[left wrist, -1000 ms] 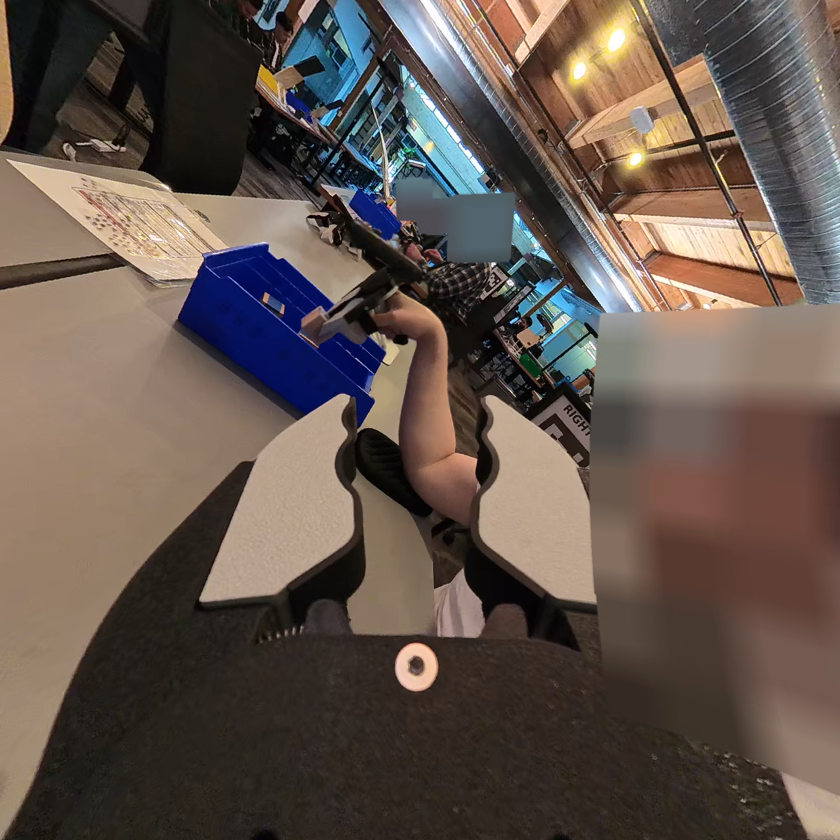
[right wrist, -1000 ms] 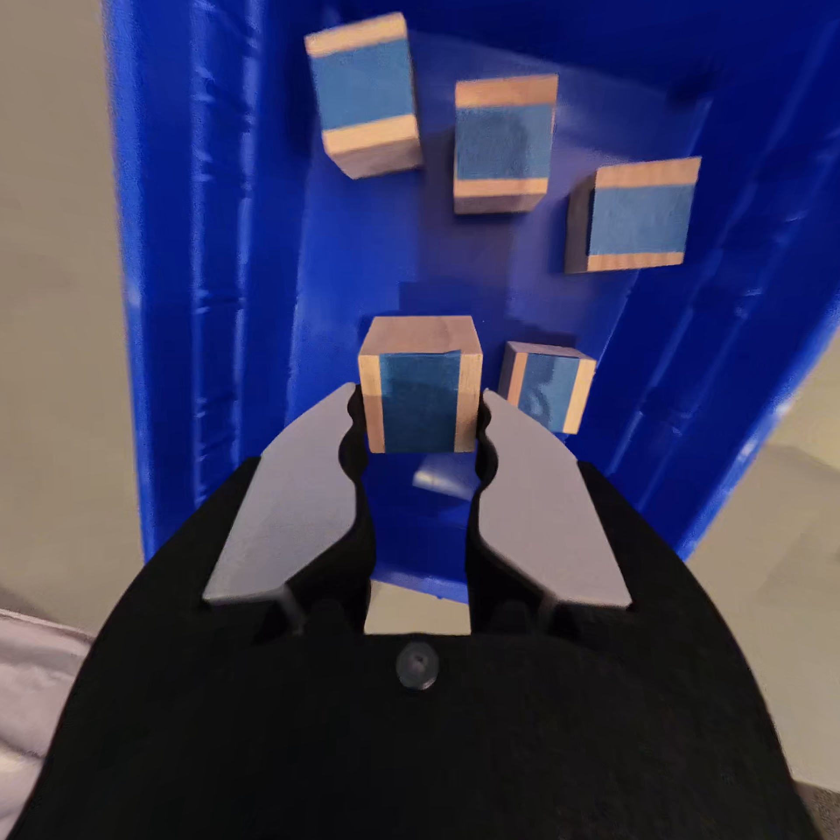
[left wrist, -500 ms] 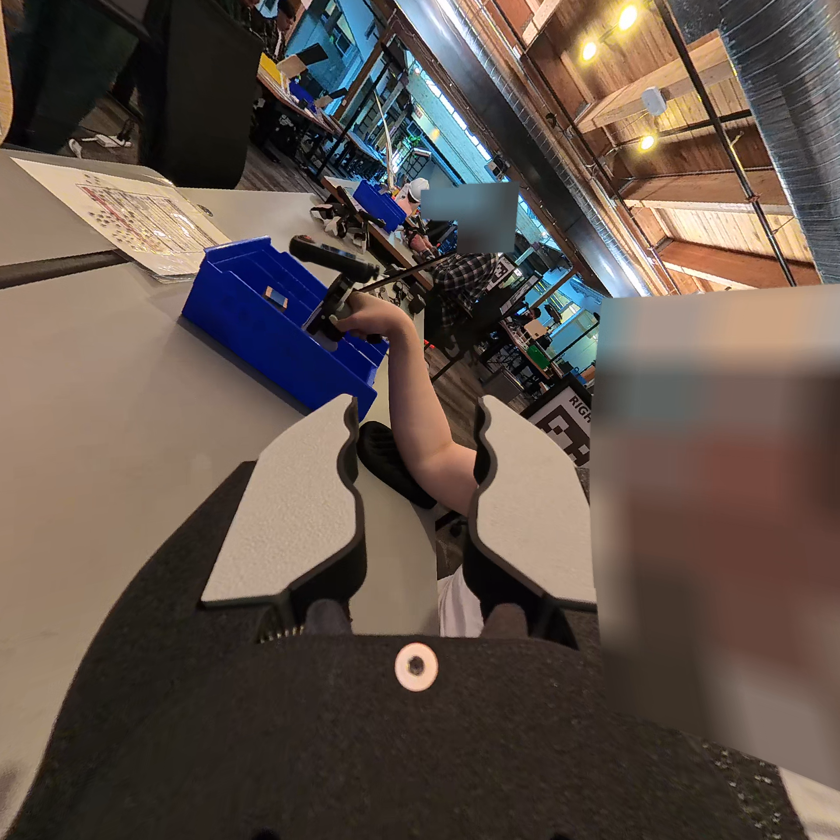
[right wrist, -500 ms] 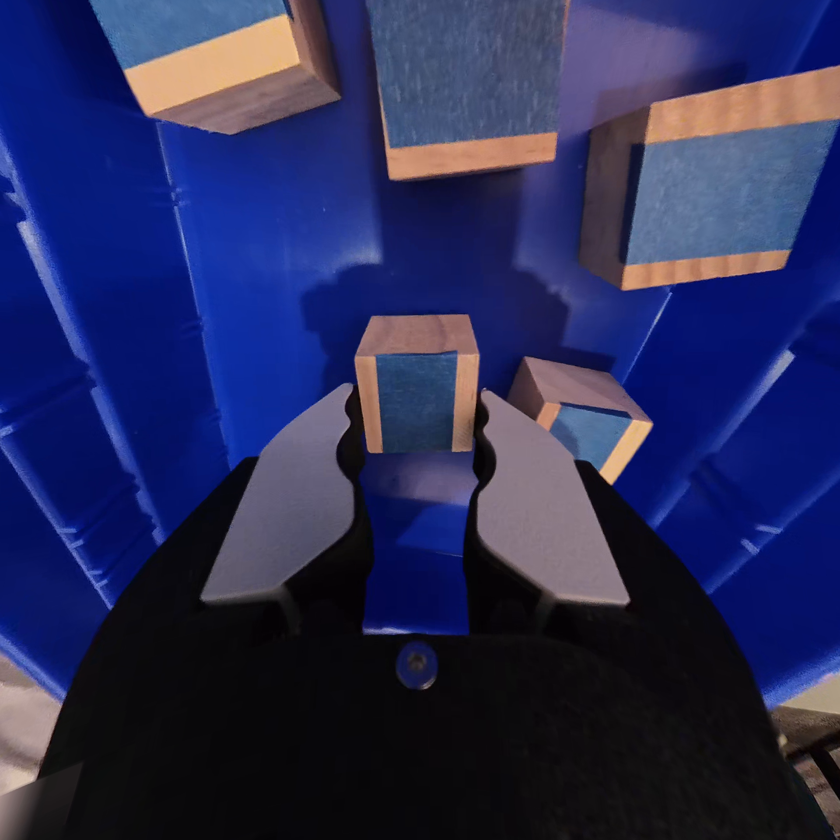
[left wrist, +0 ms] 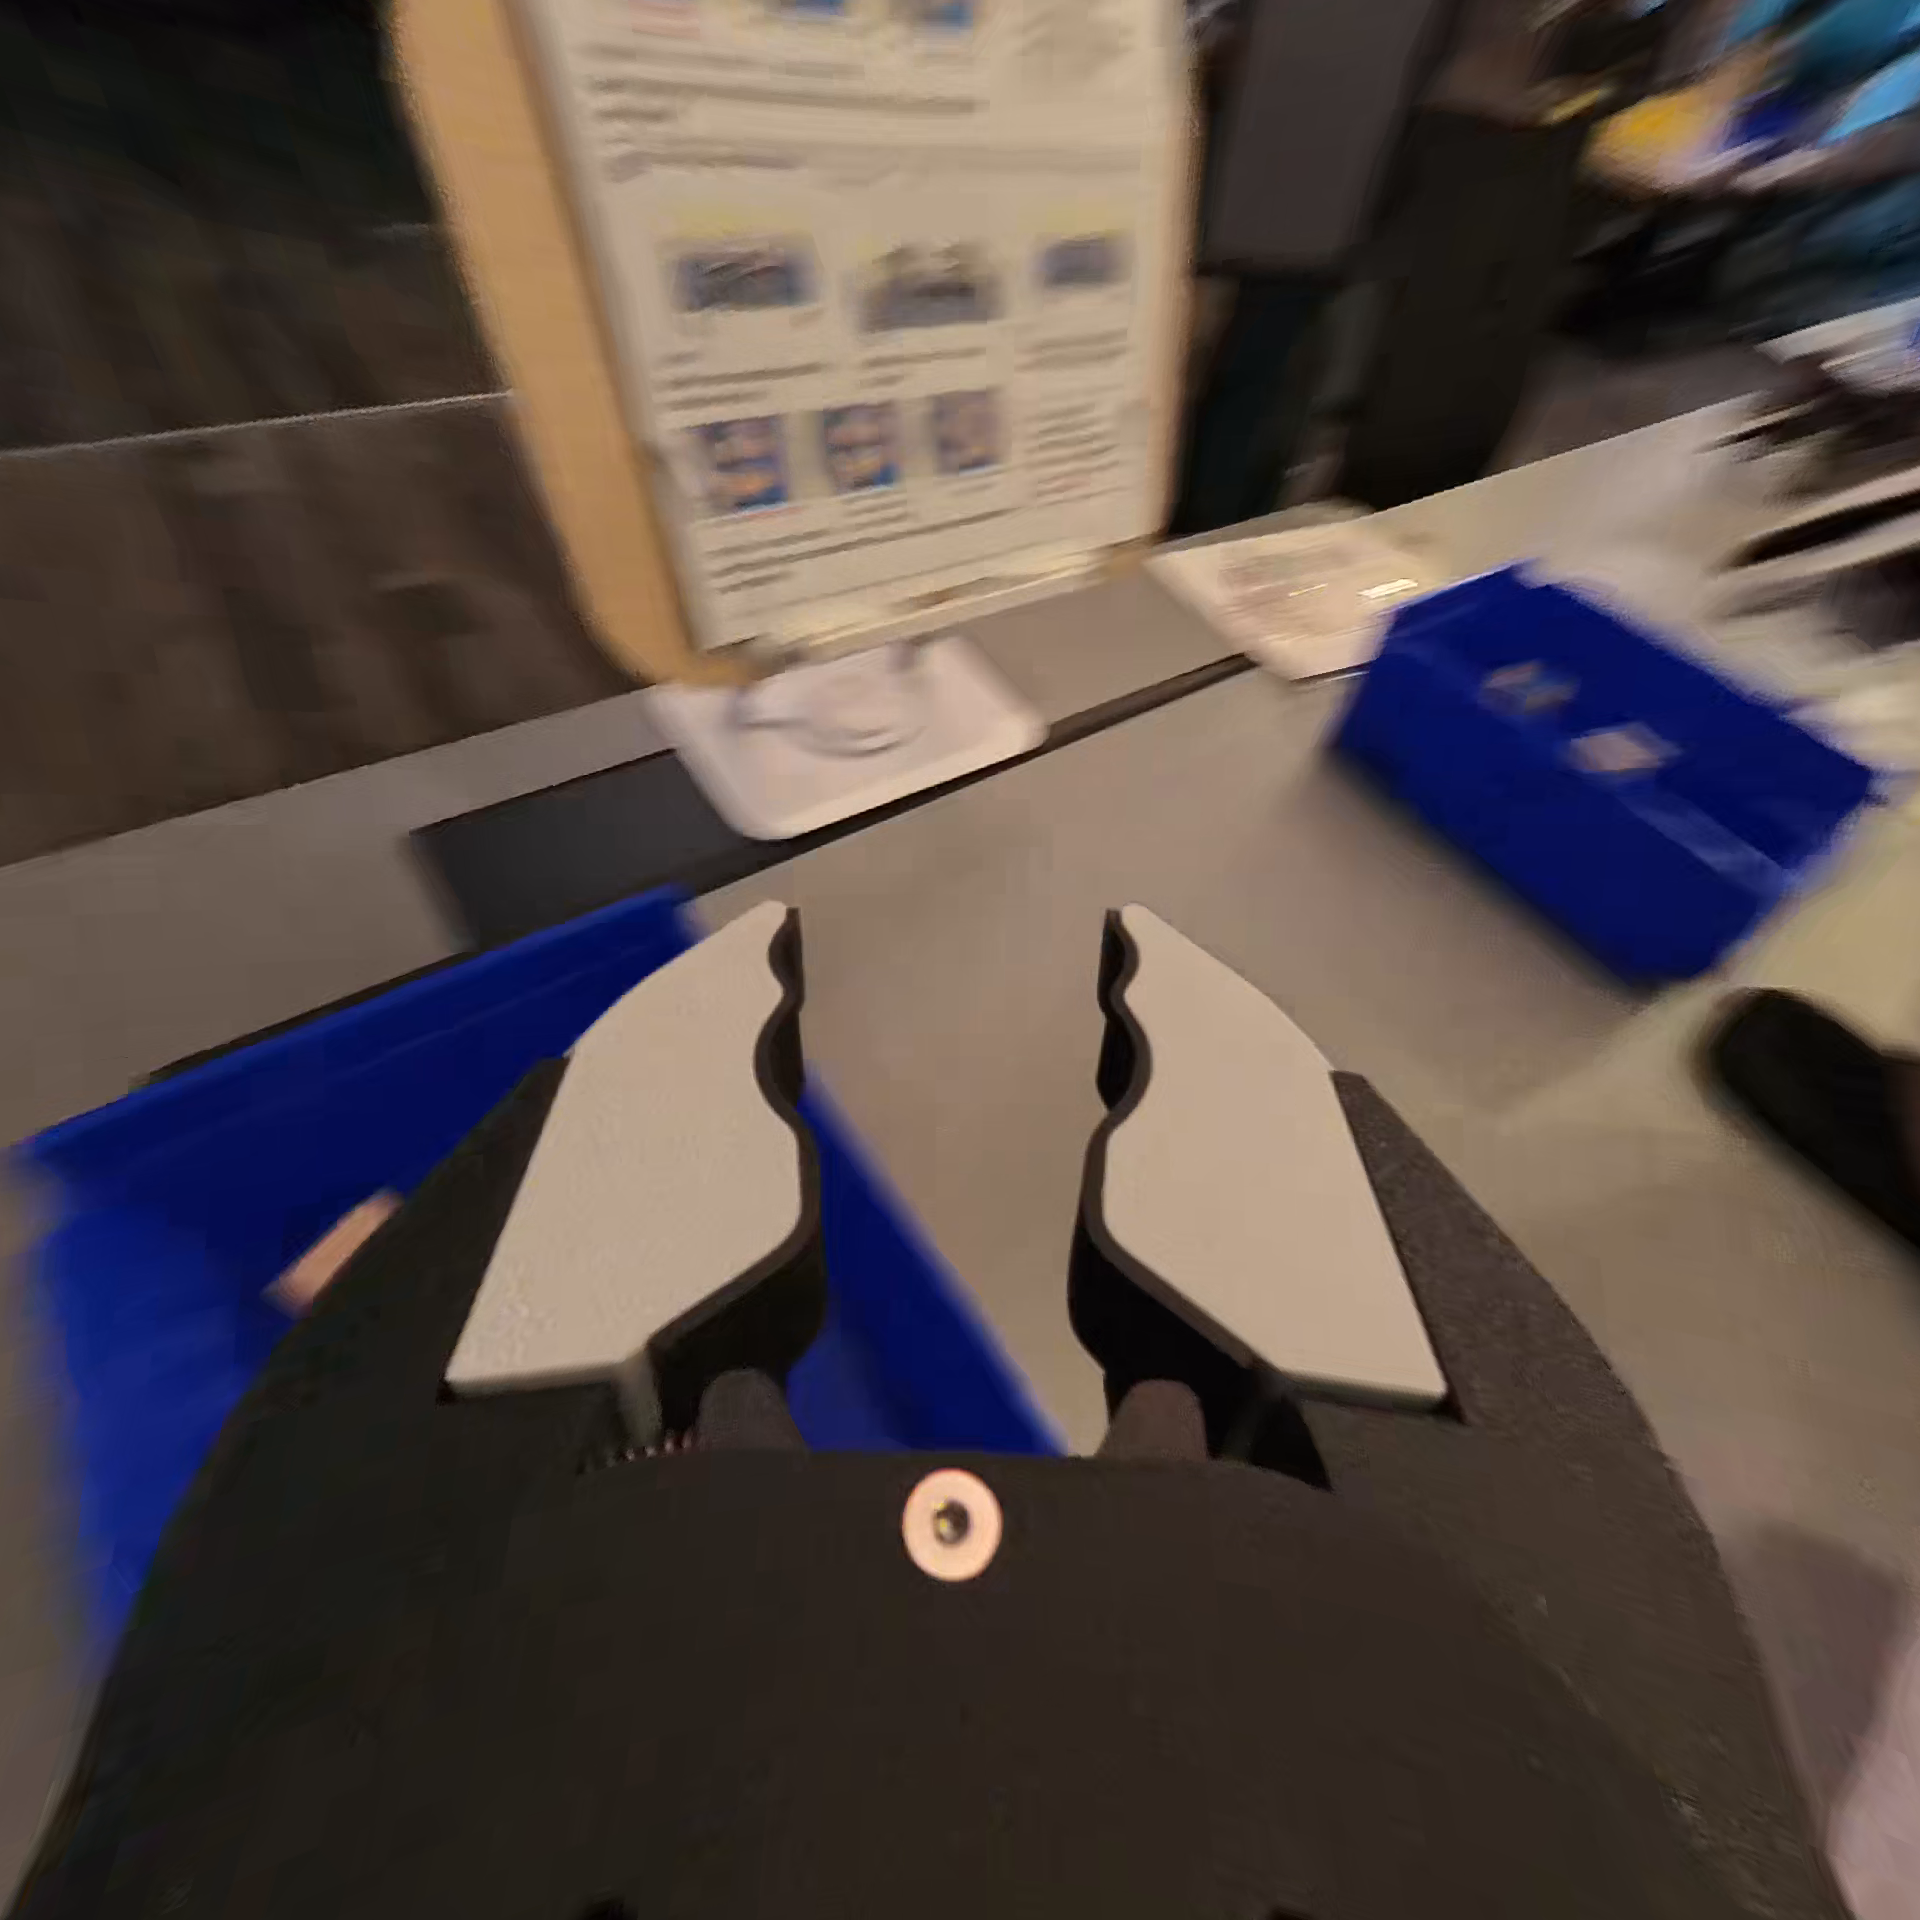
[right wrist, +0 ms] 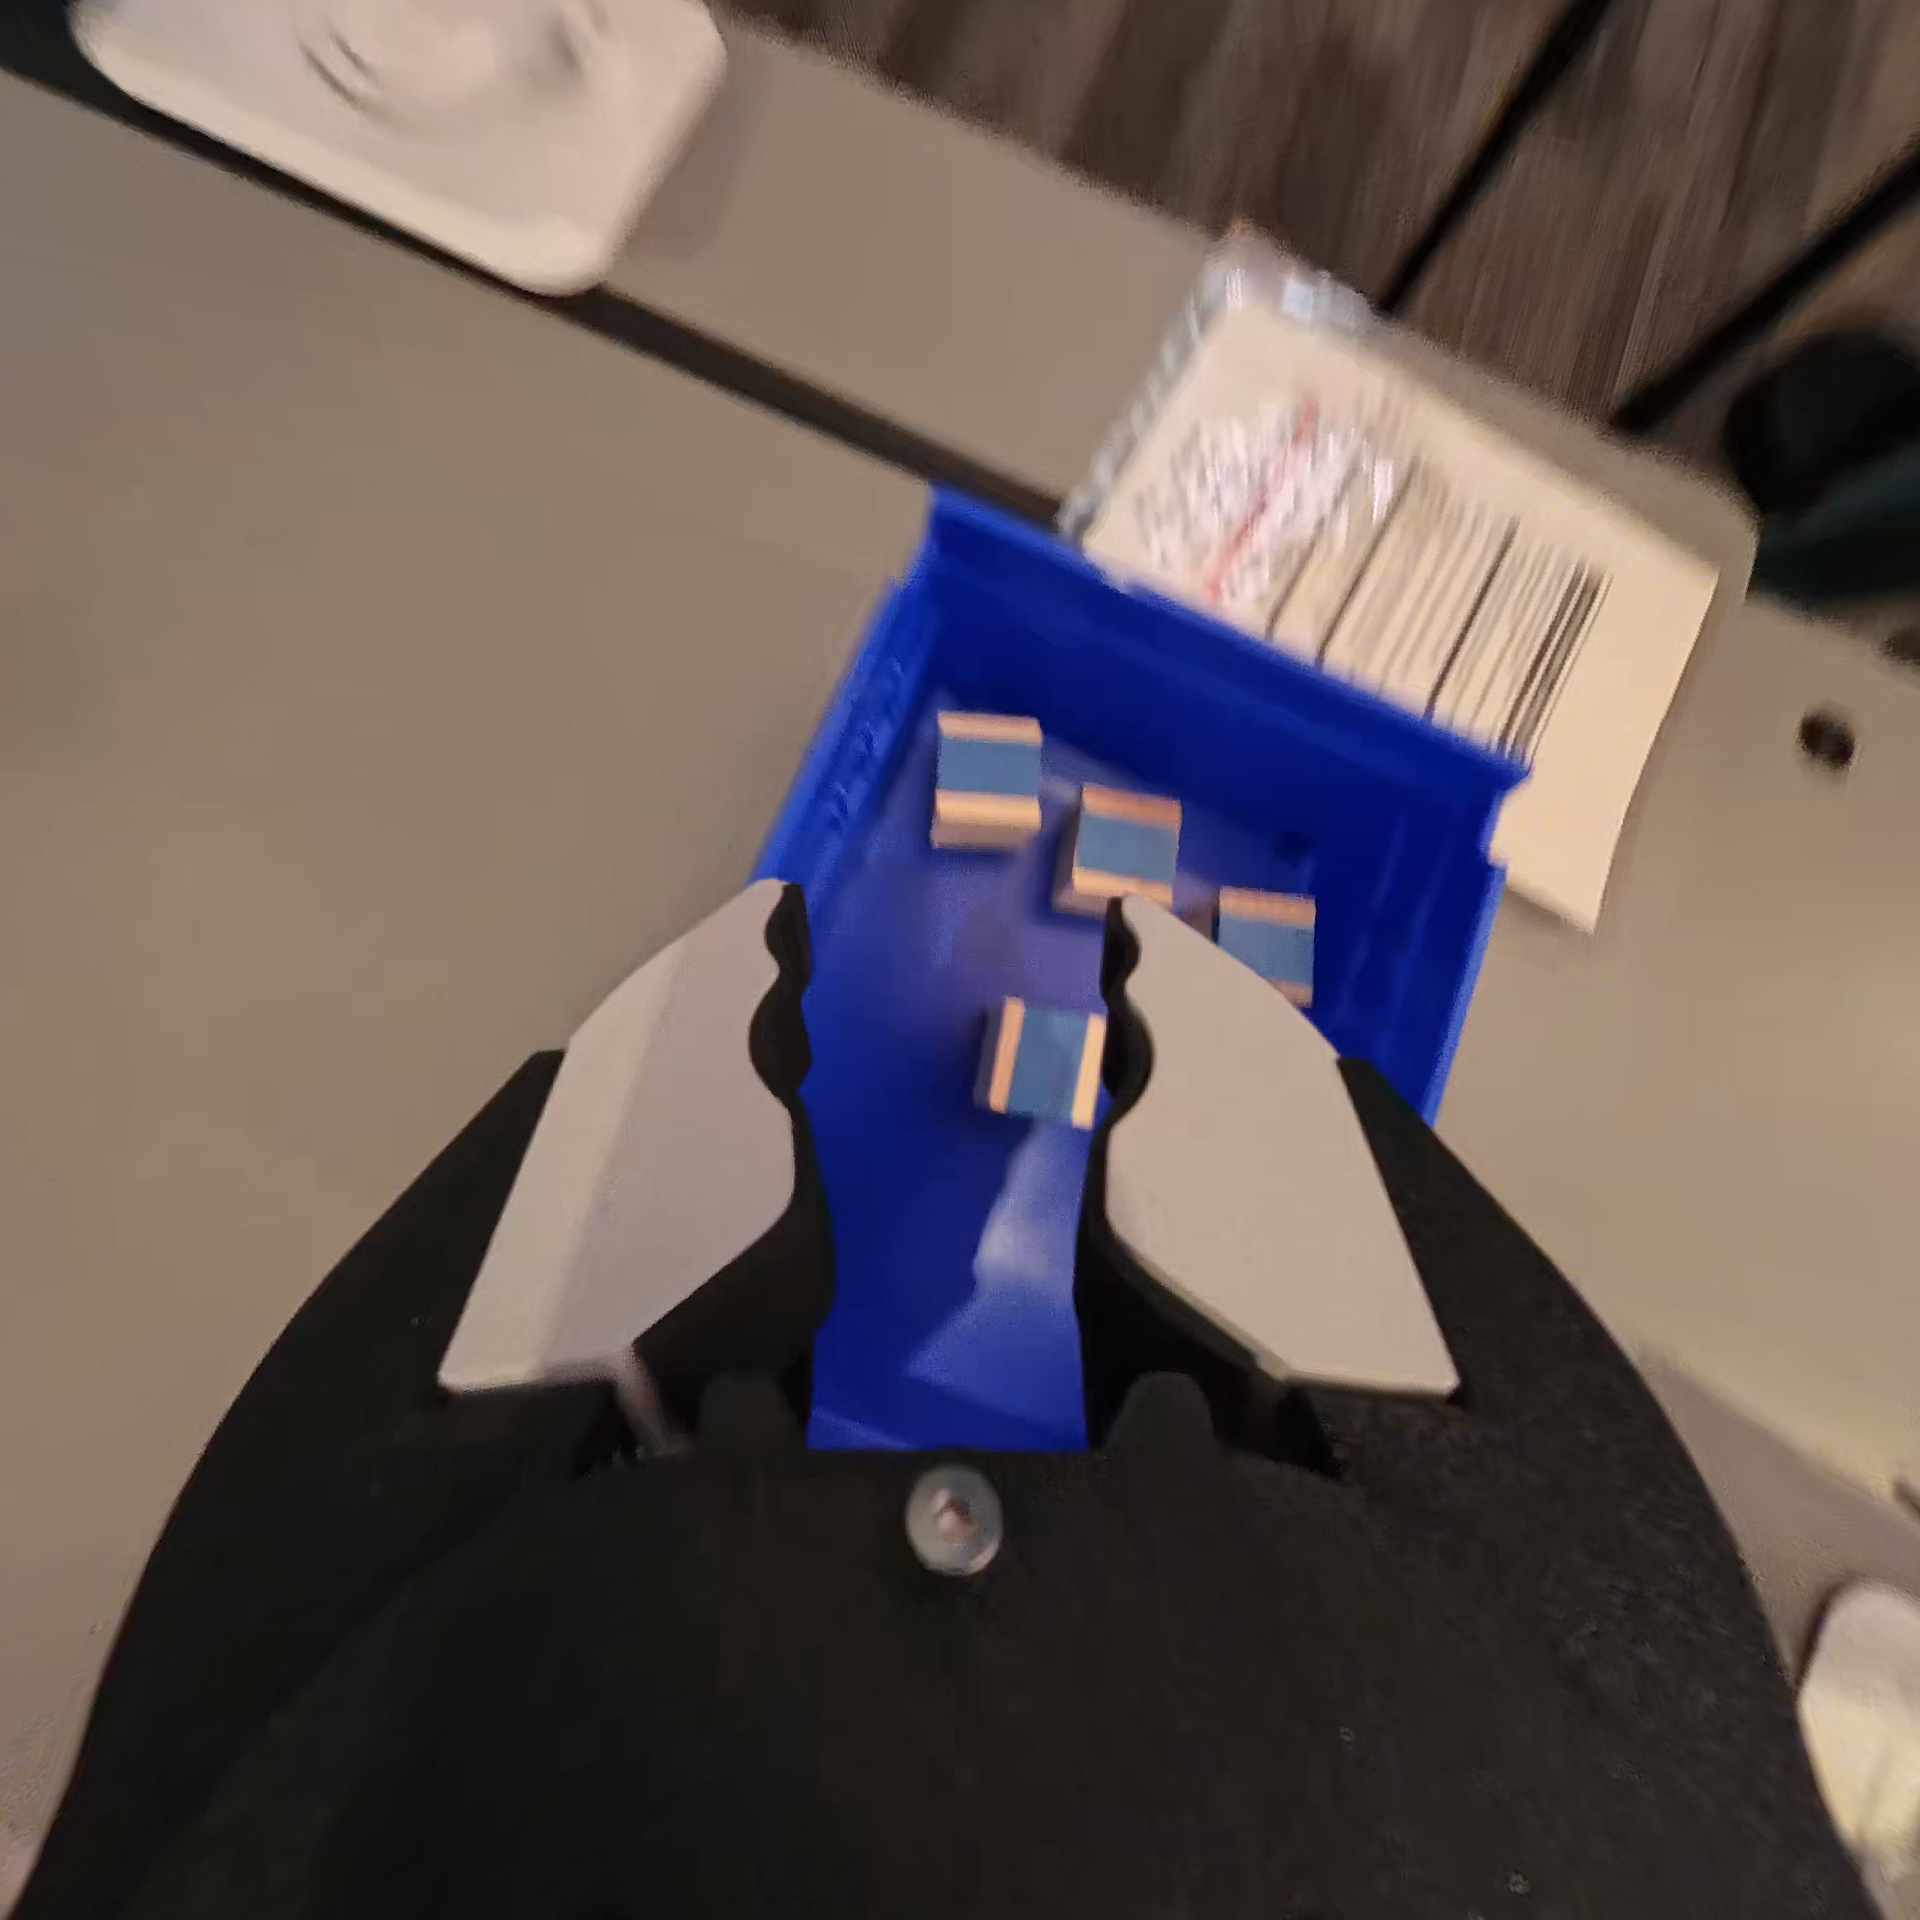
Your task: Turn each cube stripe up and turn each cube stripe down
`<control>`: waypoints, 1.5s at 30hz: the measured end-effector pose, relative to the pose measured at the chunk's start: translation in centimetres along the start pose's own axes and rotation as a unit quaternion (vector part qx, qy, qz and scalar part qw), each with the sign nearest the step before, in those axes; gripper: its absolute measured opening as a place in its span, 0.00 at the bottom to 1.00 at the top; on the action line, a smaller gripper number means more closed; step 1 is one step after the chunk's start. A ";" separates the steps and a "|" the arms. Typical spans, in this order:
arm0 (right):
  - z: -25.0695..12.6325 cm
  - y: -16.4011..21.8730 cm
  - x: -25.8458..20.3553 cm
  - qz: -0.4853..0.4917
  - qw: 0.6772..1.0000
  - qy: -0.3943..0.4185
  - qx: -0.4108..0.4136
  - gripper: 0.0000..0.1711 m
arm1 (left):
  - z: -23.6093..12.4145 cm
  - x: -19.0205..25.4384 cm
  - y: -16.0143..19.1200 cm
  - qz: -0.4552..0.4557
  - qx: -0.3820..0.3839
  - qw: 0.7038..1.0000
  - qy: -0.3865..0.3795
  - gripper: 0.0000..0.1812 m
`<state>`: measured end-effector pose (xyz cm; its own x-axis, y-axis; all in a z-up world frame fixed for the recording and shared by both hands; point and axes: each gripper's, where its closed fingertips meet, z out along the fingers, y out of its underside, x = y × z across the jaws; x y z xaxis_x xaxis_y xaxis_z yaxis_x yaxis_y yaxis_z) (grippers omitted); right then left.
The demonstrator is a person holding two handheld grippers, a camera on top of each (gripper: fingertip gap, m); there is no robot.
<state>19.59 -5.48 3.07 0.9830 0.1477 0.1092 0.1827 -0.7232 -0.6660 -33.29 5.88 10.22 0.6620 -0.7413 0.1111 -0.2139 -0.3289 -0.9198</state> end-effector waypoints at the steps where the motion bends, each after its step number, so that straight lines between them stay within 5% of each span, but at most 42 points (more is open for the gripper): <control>1: -0.6 -1.1 -0.8 -0.014 0.999 -0.007 0.029 0.30 | 0.0 -2.6 1.3 0.017 -0.027 0.997 -0.069 0.31; 4: -1.4 -2.6 -2.3 -0.042 0.997 -0.012 0.060 0.30 | 0.7 -8.6 5.3 0.031 -0.113 0.975 -0.189 0.29; 9: -0.7 -1.6 -2.3 -0.069 0.997 0.017 0.016 0.31 | 4.6 -14.6 10.9 -0.086 -0.192 0.945 -0.250 0.27; 15: -0.8 -1.4 -1.8 -0.064 0.998 0.025 0.013 0.31 | 4.9 -19.4 16.0 -0.089 -0.289 0.886 -0.351 0.25; 28: -0.9 -0.7 -0.9 -0.057 0.998 0.037 -0.003 0.31 | 6.4 -21.6 20.1 -0.163 -0.326 0.863 -0.350 0.34; 39: 0.0 -0.8 -2.0 -0.081 0.996 0.042 -0.021 0.30 | 6.0 -21.1 20.5 -0.181 -0.334 0.871 -0.312 0.27; 45: 0.5 -3.1 -5.7 -0.139 0.990 0.022 0.012 0.30 | 4.8 -16.9 13.8 -0.212 -0.215 0.931 -0.206 0.26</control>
<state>13.44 -3.76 4.14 0.8948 0.3089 0.3223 0.4461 -0.6431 -0.6224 -43.97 16.66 -6.17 0.9530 -0.2330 0.1938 -0.0798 -0.8099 -0.5811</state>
